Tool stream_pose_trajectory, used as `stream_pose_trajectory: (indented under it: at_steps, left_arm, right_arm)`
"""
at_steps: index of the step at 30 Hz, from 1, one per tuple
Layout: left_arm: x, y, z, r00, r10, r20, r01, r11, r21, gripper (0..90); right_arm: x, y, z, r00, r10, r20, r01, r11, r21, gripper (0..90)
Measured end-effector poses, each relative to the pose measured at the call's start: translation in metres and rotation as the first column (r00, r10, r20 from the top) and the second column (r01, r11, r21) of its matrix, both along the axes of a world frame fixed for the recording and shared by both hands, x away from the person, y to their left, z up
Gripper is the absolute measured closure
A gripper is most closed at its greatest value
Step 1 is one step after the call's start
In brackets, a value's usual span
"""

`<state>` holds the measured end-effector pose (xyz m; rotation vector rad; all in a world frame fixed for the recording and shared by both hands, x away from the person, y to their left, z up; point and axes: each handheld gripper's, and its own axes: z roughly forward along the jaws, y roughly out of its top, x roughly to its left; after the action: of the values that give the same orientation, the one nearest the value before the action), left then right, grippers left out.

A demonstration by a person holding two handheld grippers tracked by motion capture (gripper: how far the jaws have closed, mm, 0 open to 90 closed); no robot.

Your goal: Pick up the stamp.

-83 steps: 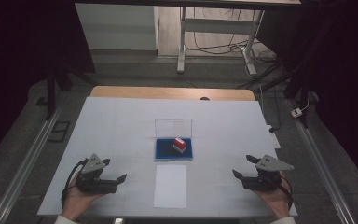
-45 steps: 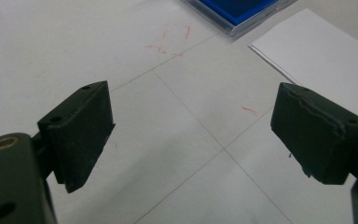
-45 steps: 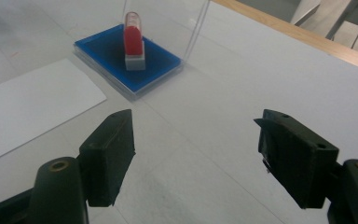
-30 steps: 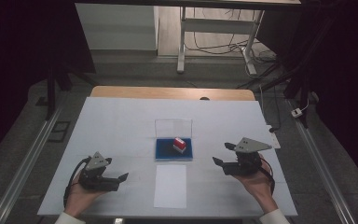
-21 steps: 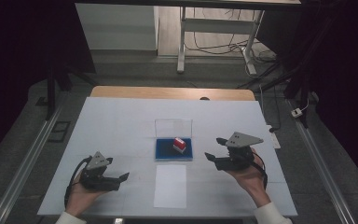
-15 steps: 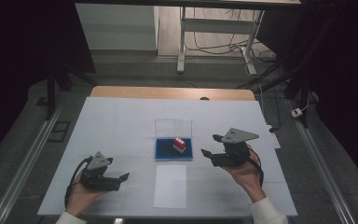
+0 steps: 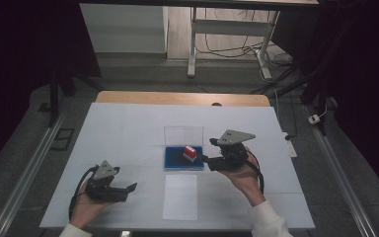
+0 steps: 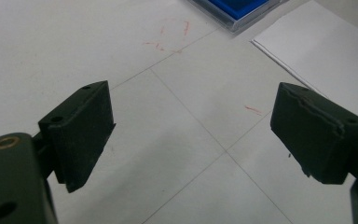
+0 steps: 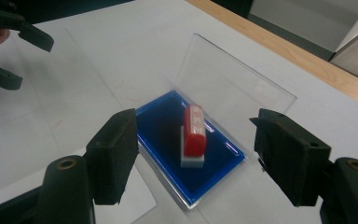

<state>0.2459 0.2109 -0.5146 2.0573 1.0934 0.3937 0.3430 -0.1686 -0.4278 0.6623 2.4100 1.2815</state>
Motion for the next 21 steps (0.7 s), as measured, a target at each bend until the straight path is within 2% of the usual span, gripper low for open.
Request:
stream_pose_trajectory:
  at_steps: [2, 5, 9, 14, 19, 21]
  left_arm:
    - [0.000, 0.000, 0.000, 1.0000, 0.001, -0.001, -0.001, 1.0000, 0.003, 13.6]
    - [0.001, 0.000, -0.001, 1.0000, -0.001, -0.003, 0.001, 1.0000, 0.010, 13.6]
    - [0.001, -0.001, -0.001, 1.0000, -0.002, -0.004, 0.002, 0.9999, 0.012, 13.7]
    - [0.001, -0.003, -0.002, 1.0000, -0.003, -0.008, 0.003, 0.9998, 0.017, 13.8]
    - [0.001, -0.004, -0.002, 0.9999, -0.009, -0.011, 0.009, 0.9997, 0.022, 13.8]
    - [0.001, -0.004, -0.002, 0.9999, -0.009, -0.011, 0.009, 0.9997, 0.022, 13.8]
  right_arm:
    - [0.000, 0.006, -0.002, 0.9999, 0.013, -0.002, -0.013, 1.000, 0.002, 30.0]
    - [0.001, 0.011, -0.003, 0.9998, 0.020, 0.005, -0.020, 1.000, -0.023, 30.0]
    - [0.004, 0.017, -0.006, 0.9996, 0.026, -0.007, -0.026, 0.999, -0.032, 30.0]
    - [0.009, 0.029, -0.012, 0.9990, 0.040, -0.021, -0.042, 0.997, -0.067, 30.0]
    - [0.015, 0.036, -0.018, 0.9984, 0.047, -0.031, -0.049, 0.997, -0.065, 30.0]
    - [0.018, 0.039, -0.021, 0.9983, 0.043, -0.038, -0.046, 0.996, -0.078, 30.0]
